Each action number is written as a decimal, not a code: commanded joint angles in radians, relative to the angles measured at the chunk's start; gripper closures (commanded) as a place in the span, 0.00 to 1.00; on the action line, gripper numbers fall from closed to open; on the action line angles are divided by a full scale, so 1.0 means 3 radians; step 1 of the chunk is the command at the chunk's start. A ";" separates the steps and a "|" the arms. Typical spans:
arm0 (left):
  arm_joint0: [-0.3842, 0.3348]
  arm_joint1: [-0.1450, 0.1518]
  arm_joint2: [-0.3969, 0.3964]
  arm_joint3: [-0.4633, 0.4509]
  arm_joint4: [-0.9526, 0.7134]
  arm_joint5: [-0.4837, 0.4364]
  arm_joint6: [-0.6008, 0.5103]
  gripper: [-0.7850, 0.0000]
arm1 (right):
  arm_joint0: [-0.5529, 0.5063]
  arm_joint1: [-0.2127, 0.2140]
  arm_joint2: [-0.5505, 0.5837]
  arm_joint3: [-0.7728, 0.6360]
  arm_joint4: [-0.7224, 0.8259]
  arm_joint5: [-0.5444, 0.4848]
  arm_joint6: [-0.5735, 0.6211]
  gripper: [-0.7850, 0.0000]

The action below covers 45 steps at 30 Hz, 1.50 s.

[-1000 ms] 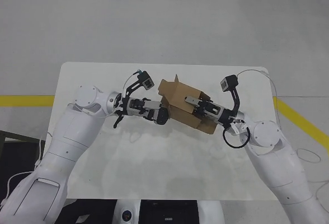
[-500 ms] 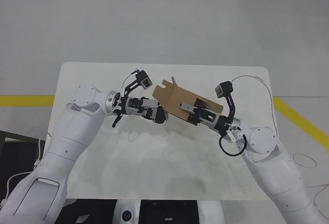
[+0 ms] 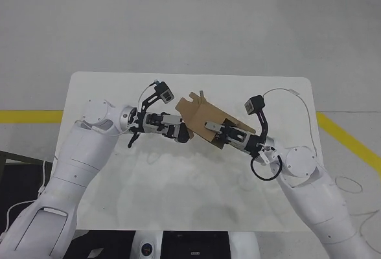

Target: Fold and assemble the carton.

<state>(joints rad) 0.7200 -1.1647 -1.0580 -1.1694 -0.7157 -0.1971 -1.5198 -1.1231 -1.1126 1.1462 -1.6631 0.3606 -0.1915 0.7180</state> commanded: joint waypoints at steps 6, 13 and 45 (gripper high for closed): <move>0.0021 0.0016 -0.0049 -0.0008 0.0013 0.0001 -0.0006 0.00 | 0.0113 0.0035 0.0243 0.0174 0.0259 0.0118 0.0395 1.00; 0.0040 0.0068 -0.0219 0.0059 0.0142 -0.0078 0.0074 0.00 | 0.0131 0.0081 0.0382 0.0310 0.0364 0.0217 0.0943 1.00; 0.0361 0.0375 -0.0659 -0.0422 0.2339 -0.1770 0.1443 0.00 | 0.0511 0.0110 0.0324 0.0717 0.0851 0.0451 0.1836 1.00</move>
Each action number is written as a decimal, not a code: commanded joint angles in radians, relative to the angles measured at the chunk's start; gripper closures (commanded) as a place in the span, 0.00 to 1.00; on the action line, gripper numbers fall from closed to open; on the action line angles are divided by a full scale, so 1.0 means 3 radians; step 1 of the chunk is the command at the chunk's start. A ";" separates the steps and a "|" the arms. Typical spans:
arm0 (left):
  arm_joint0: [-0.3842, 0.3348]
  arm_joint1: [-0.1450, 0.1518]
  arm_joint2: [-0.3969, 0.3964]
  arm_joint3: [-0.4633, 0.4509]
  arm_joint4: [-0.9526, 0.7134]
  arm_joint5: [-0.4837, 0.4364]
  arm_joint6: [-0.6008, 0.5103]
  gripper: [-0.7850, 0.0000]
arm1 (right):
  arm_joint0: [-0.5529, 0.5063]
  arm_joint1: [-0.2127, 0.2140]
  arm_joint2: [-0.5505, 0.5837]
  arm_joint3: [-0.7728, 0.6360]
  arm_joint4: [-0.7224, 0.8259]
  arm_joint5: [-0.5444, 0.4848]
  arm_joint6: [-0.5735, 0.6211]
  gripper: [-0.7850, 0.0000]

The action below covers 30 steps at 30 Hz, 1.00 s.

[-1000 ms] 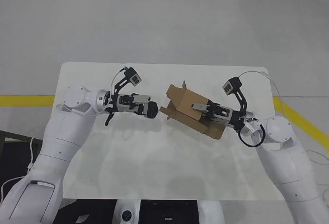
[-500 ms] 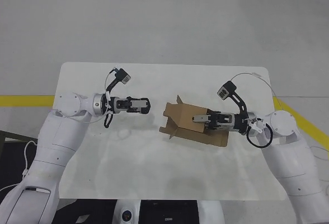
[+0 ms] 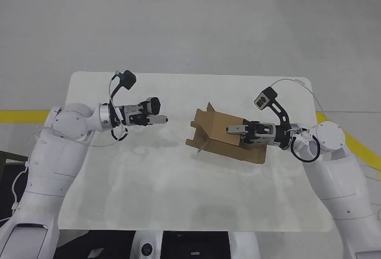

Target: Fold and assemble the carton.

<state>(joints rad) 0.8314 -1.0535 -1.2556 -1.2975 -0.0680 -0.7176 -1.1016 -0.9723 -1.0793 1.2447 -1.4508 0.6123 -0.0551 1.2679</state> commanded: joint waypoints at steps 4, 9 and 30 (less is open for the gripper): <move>-0.0043 0.0015 0.0045 -0.0025 0.0631 -0.0198 0.0199 0.00 | 0.0030 -0.0004 -0.0021 0.0040 0.0048 -0.0004 0.0012 1.00; -0.0047 0.0015 0.0072 -0.0015 0.0690 -0.0208 0.0206 0.00 | 0.0045 -0.0005 -0.0022 0.0062 0.0064 0.0015 -0.0024 1.00; 0.0042 0.0031 0.0106 -0.0064 0.0738 -0.0022 0.0222 0.00 | -0.0017 -0.0002 -0.0017 -0.0007 0.0055 0.0022 -0.0113 1.00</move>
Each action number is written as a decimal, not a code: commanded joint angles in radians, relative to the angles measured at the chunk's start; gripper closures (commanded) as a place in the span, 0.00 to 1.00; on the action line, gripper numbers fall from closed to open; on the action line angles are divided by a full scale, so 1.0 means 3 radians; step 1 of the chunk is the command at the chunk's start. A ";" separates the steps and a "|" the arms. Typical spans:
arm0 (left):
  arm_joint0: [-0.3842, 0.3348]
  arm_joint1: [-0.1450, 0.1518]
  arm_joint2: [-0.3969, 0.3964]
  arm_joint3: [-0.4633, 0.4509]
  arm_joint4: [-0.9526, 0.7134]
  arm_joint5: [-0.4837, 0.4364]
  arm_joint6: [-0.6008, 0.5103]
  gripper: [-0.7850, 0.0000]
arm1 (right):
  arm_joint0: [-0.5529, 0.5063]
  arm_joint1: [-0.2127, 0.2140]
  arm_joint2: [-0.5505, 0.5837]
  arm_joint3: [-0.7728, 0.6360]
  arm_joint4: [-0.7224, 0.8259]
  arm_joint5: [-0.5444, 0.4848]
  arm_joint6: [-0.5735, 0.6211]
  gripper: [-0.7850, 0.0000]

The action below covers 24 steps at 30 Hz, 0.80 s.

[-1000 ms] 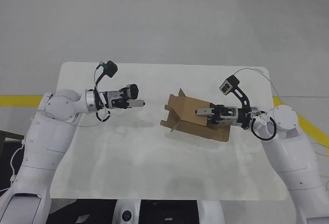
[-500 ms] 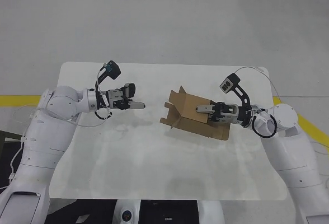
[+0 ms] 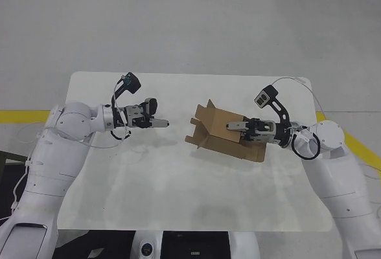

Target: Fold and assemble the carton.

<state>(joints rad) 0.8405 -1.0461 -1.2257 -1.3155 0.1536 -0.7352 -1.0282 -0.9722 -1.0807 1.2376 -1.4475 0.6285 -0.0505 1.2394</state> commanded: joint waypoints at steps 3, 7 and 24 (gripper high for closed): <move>0.0029 0.0015 0.0034 0.0024 -0.0100 0.0188 -0.0102 0.00 | -0.0045 0.0009 0.0030 -0.0033 0.0036 0.0021 0.0002 1.00; 0.0019 0.0020 0.0120 0.0032 -0.0159 0.0263 -0.0247 0.00 | -0.0066 0.0013 0.0037 -0.0068 0.0107 0.0031 0.0068 1.00; -0.0090 -0.0046 0.0564 0.0019 -0.0687 0.0444 -0.0392 0.00 | -0.0101 0.0017 0.0039 -0.0121 0.0176 -0.0091 0.0097 1.00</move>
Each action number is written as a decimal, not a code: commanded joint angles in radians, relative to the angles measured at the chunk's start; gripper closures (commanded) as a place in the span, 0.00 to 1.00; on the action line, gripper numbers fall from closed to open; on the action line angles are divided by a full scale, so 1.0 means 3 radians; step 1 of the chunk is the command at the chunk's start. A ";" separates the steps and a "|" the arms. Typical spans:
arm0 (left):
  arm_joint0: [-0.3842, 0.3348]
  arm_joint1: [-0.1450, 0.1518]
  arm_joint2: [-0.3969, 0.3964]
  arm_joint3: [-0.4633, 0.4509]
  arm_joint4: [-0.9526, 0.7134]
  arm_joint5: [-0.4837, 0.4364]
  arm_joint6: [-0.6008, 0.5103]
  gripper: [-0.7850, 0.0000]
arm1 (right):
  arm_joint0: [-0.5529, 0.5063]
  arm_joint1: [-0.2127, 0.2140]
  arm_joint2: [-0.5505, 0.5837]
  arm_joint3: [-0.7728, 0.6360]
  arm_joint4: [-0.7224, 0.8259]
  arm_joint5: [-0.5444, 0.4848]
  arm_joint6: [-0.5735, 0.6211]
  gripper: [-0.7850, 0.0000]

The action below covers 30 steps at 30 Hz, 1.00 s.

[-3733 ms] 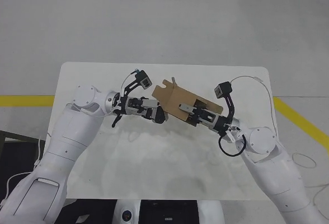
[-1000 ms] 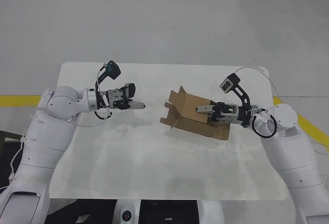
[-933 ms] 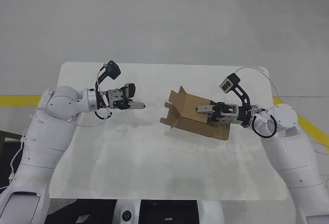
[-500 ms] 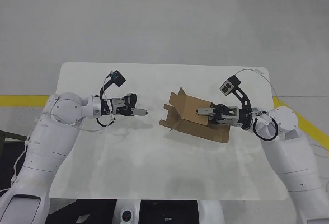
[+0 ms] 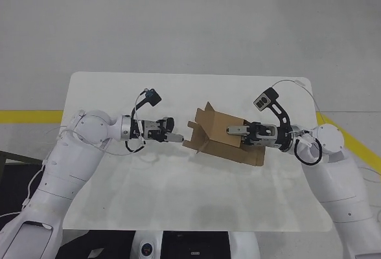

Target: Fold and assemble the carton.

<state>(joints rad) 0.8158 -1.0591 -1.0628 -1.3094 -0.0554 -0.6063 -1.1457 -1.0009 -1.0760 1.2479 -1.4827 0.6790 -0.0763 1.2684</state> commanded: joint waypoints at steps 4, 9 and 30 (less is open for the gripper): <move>-0.0029 -0.0014 0.0088 0.0011 0.0025 0.0061 0.0035 0.00 | -0.0018 -0.0002 -0.0022 -0.0056 0.0028 -0.0008 0.0023 1.00; -0.0067 -0.0031 0.0157 0.0031 -0.0013 0.0096 0.0075 0.00 | -0.0014 -0.0011 -0.0097 -0.0086 -0.0003 0.0001 0.0004 1.00; -0.0177 -0.0057 0.0301 0.0009 -0.0115 0.0060 0.0072 0.00 | 0.0031 -0.0044 -0.0311 -0.0122 -0.0103 0.0041 -0.0100 1.00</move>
<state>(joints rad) 0.7652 -1.0751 -0.9765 -1.3070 -0.0890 -0.5874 -1.1260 -0.9933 -1.0881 1.1605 -1.5179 0.6476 -0.0647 1.2387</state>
